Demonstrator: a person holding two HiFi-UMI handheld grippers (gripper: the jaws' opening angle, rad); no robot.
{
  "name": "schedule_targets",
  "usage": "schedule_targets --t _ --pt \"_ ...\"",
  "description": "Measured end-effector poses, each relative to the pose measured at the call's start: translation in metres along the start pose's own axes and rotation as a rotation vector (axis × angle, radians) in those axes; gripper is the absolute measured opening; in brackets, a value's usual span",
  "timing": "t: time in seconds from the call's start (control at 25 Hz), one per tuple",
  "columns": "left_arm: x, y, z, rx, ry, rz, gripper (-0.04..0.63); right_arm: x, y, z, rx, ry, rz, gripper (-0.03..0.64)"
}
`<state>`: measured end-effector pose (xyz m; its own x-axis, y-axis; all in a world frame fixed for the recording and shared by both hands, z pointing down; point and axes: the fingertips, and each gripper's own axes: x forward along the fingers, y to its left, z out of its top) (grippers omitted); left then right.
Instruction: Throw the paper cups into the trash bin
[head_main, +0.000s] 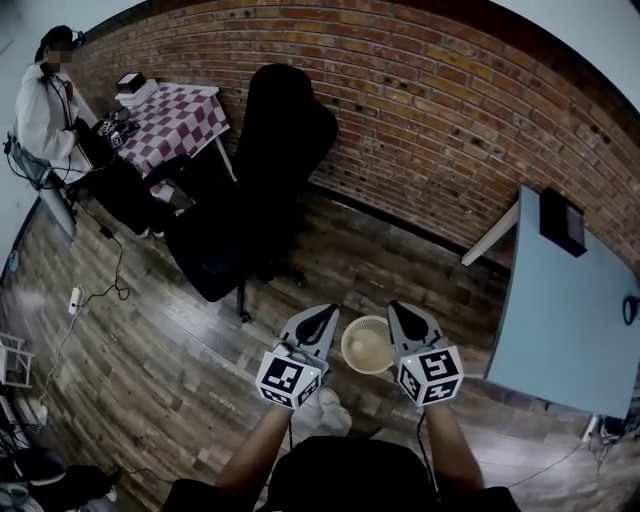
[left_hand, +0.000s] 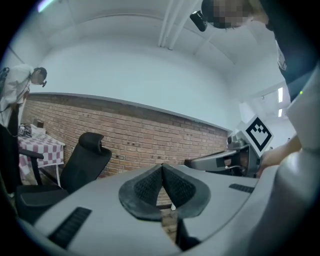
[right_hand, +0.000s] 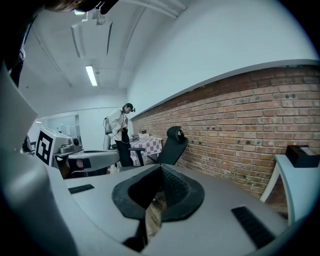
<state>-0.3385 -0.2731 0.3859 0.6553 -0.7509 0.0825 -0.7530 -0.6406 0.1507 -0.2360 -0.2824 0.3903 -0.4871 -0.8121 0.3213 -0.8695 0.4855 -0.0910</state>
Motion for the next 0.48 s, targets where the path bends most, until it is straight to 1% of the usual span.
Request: schedule_targets --t 0.16,0.48 --pt "0.005 -0.021 0.015 -0.009 -0.036 -0.007 0.009 -0.019 -0.012 0.000 0.004 -0.013 -0.007 0.005" --pt "0.006 -0.077 0.023 0.026 -0.041 -0.007 0.009 -0.068 -0.029 -0.001 0.004 -0.044 -0.001 0.005"
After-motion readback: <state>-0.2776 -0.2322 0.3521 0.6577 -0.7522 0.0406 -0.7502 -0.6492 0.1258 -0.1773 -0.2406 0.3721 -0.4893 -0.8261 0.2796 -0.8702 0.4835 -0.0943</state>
